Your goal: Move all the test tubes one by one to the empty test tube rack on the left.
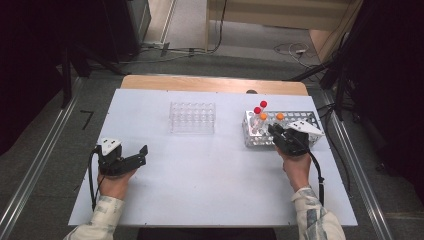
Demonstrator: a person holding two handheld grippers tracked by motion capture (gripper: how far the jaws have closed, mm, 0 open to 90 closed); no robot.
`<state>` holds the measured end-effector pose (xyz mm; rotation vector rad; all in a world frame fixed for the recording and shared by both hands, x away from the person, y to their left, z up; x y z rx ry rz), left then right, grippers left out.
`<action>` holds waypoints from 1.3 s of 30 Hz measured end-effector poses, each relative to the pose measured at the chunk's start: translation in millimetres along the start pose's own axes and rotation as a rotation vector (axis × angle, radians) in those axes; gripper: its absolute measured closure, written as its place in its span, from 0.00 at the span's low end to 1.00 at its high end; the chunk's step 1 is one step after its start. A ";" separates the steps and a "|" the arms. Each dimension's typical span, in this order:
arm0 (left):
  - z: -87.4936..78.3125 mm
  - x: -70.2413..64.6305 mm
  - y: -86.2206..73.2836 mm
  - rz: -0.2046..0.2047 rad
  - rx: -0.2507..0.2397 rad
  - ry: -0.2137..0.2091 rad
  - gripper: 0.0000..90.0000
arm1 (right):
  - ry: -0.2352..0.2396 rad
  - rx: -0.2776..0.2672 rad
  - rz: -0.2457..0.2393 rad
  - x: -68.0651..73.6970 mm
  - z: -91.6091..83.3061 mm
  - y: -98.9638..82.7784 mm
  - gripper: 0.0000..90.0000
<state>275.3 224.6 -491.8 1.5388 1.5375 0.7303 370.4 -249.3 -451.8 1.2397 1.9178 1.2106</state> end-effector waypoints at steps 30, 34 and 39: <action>12.0 -41.0 19.7 0.068 0.003 -0.088 0.14 | 0.155 -0.043 -0.056 41.3 -33.9 23.8 0.81; 17.5 -48.6 22.1 0.072 0.020 -0.091 0.13 | 0.189 -0.024 -0.077 55.3 -26.5 20.1 0.81; 21.2 -56.3 26.1 0.088 0.023 -0.094 0.12 | 0.227 0.010 -0.098 77.5 -10.3 12.8 0.81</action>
Point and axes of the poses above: each handheld gripper's, and its own axes: z roughly forward along the jaws, y roughly out of its top, x roughly to its left, the point moved 2 cm from there along z, roughly forward along the jaws, and after that the axes turned 1 degree about -z, right-handed, at the moved point
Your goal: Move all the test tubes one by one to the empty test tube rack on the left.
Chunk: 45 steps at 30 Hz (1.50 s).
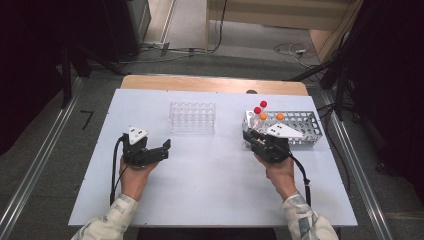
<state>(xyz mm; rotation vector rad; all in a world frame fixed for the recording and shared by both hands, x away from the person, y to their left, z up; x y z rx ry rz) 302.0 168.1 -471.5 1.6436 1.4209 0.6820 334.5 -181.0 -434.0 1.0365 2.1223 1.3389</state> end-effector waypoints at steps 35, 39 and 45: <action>17.2 -99.6 62.1 0.135 -0.006 -0.321 0.58 | 0.070 0.046 -0.101 68.9 73.2 6.5 0.81; 21.0 -102.6 60.5 0.152 0.019 -0.329 0.65 | 0.071 0.040 -0.101 71.1 72.6 7.7 0.81; 25.5 -103.7 59.2 0.153 0.028 -0.325 0.72 | 0.070 0.037 -0.102 72.8 72.4 8.2 0.81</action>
Point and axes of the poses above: each handheld gripper's, and its own axes: z roughly forward along the jaws, y roughly out of its top, x roughly to its left, the point moved 2 cm from there along z, roughly forward along the jaws, and after that the axes turned 1 degree about -z, right-handed, at the moved point
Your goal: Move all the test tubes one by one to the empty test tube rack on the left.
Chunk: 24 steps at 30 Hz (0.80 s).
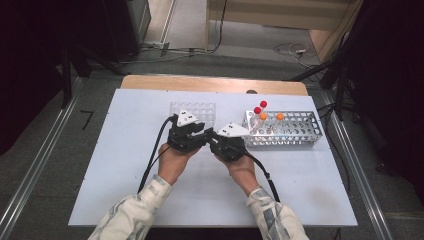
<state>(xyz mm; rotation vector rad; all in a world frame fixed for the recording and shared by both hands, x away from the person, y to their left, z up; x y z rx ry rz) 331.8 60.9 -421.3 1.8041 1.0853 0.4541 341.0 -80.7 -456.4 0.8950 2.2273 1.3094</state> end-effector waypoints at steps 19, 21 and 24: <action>3.9 0.8 -0.9 0.010 0.022 0.002 0.85 | 0.001 0.007 -0.003 0.4 2.0 -0.9 0.70; 4.0 1.9 0.8 0.009 0.019 0.005 0.85 | 0.015 0.015 0.009 -0.4 1.6 -0.8 0.54; 3.1 3.6 6.8 0.006 0.003 0.014 0.85 | 0.033 0.044 0.024 -4.6 0.1 -2.4 0.42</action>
Point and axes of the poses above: each handheld gripper's, and its own axes: z roughly forward along the jaws, y roughly out of its top, x roughly to its left, the point moved 2 cm from there along z, roughly forward along the jaws, and after that the axes turned 1 degree about -z, right-handed, at the moved point
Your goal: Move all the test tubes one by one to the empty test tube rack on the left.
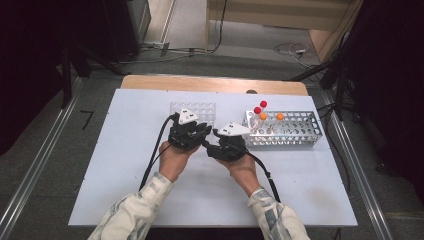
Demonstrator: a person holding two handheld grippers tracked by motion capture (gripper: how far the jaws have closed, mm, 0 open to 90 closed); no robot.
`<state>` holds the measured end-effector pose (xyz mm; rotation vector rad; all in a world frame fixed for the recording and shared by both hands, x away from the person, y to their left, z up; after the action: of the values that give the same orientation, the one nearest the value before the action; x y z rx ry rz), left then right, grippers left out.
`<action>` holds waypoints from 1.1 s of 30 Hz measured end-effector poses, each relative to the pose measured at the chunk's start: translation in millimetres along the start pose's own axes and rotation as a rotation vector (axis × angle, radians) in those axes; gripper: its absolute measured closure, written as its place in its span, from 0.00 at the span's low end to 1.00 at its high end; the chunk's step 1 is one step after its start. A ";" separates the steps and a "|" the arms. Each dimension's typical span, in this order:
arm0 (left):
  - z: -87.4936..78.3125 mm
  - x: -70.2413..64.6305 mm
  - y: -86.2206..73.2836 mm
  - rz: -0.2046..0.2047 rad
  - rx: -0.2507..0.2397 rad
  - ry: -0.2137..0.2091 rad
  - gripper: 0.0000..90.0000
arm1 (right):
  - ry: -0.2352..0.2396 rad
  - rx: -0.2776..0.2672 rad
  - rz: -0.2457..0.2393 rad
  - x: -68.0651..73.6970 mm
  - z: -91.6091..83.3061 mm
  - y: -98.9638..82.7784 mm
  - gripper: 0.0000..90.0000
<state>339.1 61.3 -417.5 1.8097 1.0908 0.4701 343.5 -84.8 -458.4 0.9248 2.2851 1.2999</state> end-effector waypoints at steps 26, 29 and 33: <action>18.5 8.4 67.7 0.039 -0.061 0.108 0.85 | -0.022 -0.014 0.037 -26.8 -48.1 -26.1 0.39; 24.9 10.3 68.3 0.039 -0.057 0.122 0.85 | -0.021 -0.018 0.039 -27.8 -50.0 -26.0 0.39; 33.1 14.2 66.5 0.030 -0.043 0.132 0.85 | -0.021 -0.020 0.044 -29.7 -51.5 -26.3 0.39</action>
<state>401.6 45.0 -378.0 1.7798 1.1359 0.6340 325.4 -147.1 -454.8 0.9826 2.2436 1.3221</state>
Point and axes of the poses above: each handheld gripper's, and its own axes: z roughly forward along the jaws, y roughly out of its top, x roughly to its left, the point moved 2 cm from there along z, roughly forward along the jaws, and after that the axes turned 1 degree about -z, right-handed, at the moved point
